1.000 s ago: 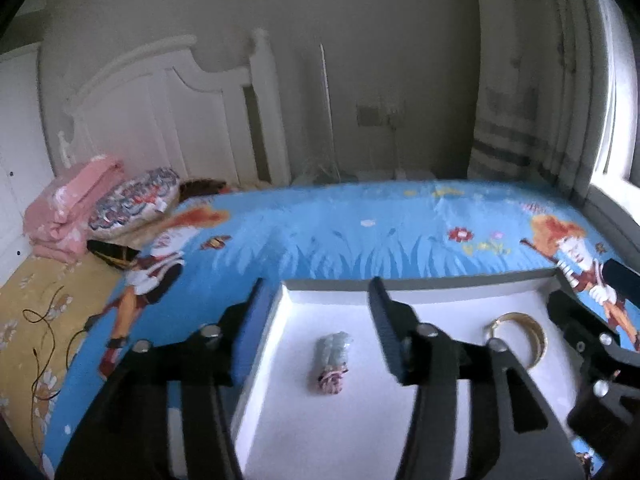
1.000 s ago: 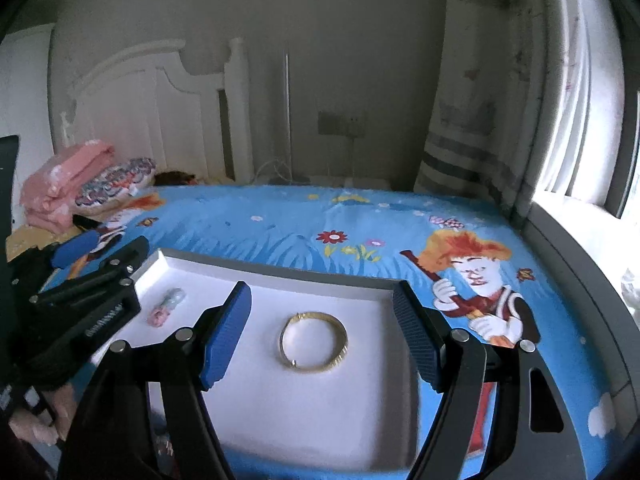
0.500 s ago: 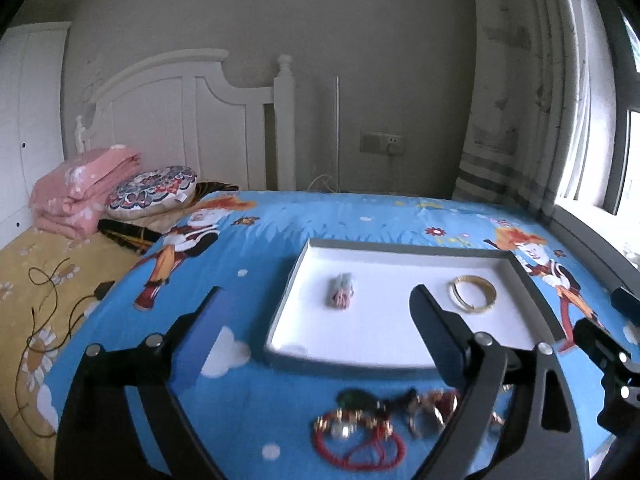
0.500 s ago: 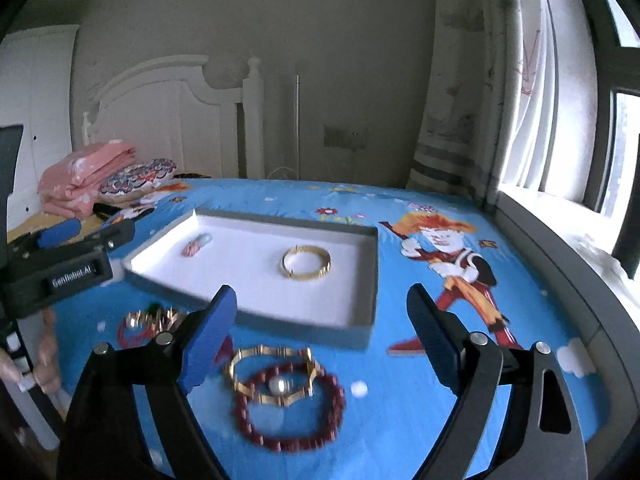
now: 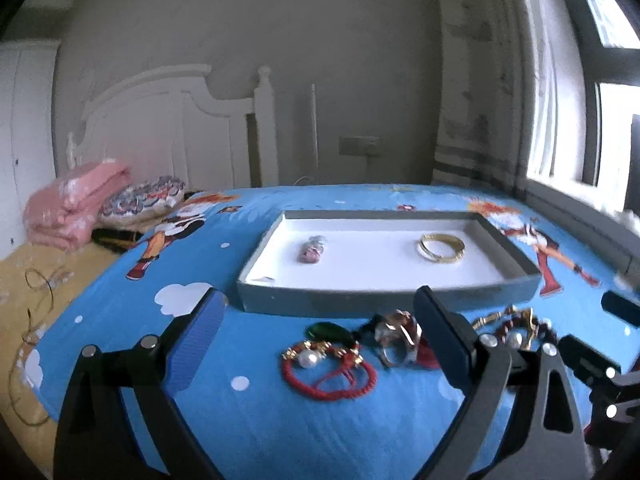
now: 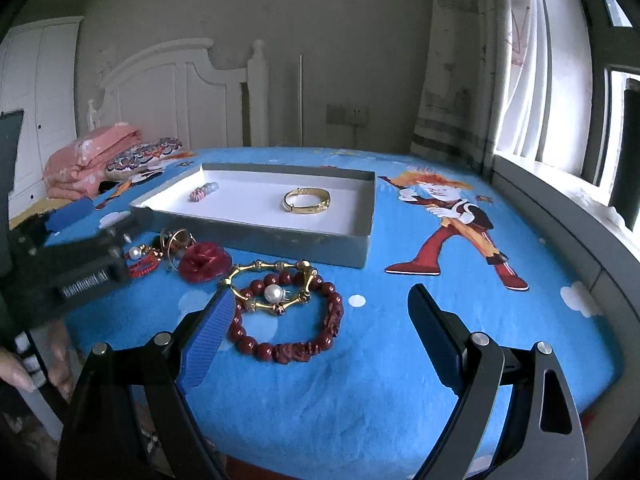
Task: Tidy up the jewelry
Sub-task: 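Move both tools back toward the remaining jewelry, then grasp the gold ring with the left tool while the right tool grasps the red rose brooch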
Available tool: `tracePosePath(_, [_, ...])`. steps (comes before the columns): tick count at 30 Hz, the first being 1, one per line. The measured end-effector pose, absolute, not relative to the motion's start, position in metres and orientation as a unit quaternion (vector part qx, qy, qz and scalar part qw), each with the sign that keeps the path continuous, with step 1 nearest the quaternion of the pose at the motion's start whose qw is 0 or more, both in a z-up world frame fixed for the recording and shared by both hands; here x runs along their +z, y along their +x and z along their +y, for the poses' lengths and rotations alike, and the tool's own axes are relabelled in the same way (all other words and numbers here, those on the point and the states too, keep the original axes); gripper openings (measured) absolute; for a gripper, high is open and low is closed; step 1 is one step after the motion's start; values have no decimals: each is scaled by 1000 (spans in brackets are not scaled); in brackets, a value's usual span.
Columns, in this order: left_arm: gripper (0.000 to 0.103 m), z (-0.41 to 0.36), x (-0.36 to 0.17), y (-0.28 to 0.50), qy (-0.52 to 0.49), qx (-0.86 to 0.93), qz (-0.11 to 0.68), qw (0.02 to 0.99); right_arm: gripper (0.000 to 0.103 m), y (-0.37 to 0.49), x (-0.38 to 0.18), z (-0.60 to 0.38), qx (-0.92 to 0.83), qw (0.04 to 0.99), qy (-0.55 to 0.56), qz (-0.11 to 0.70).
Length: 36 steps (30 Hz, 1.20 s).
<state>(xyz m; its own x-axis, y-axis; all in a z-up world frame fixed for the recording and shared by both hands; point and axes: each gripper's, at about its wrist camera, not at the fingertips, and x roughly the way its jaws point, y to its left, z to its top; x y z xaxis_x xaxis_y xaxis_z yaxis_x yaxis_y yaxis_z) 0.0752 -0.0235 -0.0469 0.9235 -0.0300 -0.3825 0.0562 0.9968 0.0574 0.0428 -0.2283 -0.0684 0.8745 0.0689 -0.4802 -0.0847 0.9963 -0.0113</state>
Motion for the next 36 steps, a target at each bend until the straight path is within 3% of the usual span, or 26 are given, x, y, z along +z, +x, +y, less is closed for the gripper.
tracePosePath(13, [92, -49, -68, 88, 58, -45, 231, 970, 83, 41, -70, -227, 42, 969, -19, 244])
tracePosePath(16, [83, -49, -66, 90, 54, -53, 227, 971, 83, 41, -70, -225, 44, 968, -24, 245])
tracePosePath(18, [70, -49, -67, 94, 42, -63, 235, 969, 83, 41, -71, -223, 44, 968, -28, 245])
tracePosePath(20, [63, -48, -68, 100, 33, -71, 246, 966, 83, 41, -71, -221, 45, 968, -32, 244])
tracePosePath(25, [55, -48, -73, 103, 29, -77, 249, 965, 83, 42, -71, -214, 45, 968, -40, 245])
tracePosePath(28, [24, -50, -74, 104, 36, -87, 249, 964, 83, 42, -70, -209, 44, 968, -45, 244])
tracePosePath(36, [21, -38, -64, 96, 27, -98, 234, 967, 82, 55, -65, -190, 66, 966, -40, 246])
